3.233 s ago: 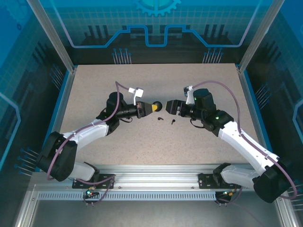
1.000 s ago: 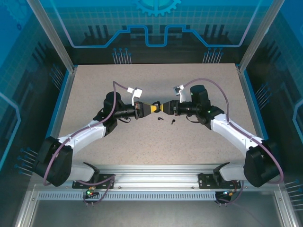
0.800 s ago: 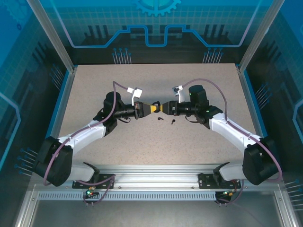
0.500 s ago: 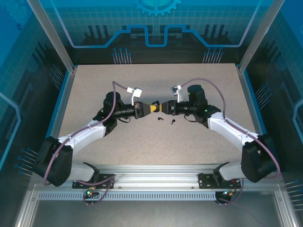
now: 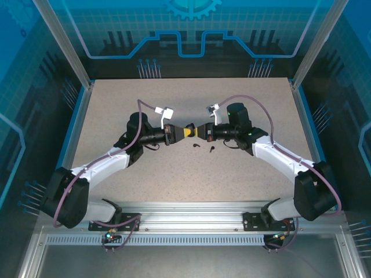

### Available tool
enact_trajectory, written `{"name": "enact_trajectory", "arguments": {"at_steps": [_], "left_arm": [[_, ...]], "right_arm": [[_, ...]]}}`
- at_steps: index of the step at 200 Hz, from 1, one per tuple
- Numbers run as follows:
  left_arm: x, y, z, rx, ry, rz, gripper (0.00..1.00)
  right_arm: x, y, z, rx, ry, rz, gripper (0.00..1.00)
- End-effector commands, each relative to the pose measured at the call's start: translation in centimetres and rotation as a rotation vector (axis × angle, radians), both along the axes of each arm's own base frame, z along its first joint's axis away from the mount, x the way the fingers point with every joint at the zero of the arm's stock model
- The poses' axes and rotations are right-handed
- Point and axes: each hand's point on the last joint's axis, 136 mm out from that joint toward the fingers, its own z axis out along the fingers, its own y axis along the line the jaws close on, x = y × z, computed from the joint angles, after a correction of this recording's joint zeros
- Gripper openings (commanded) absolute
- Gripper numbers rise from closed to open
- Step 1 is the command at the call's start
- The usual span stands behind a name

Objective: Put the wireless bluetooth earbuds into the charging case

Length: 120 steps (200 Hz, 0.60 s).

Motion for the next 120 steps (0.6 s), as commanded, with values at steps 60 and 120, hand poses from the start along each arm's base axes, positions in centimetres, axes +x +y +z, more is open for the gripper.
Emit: {"name": "enact_trajectory", "arguments": {"at_steps": [60, 120], "left_arm": [[0.4, 0.5, 2.6, 0.057, -0.084, 0.027, 0.77], [0.2, 1.6, 3.6, 0.183, -0.113, -0.059, 0.99]], "right_arm": [[1.1, -1.9, 0.2, -0.189, -0.036, -0.064, 0.00], [2.9, -4.1, 0.6, -0.462, -0.145, 0.011, 0.00]]}}
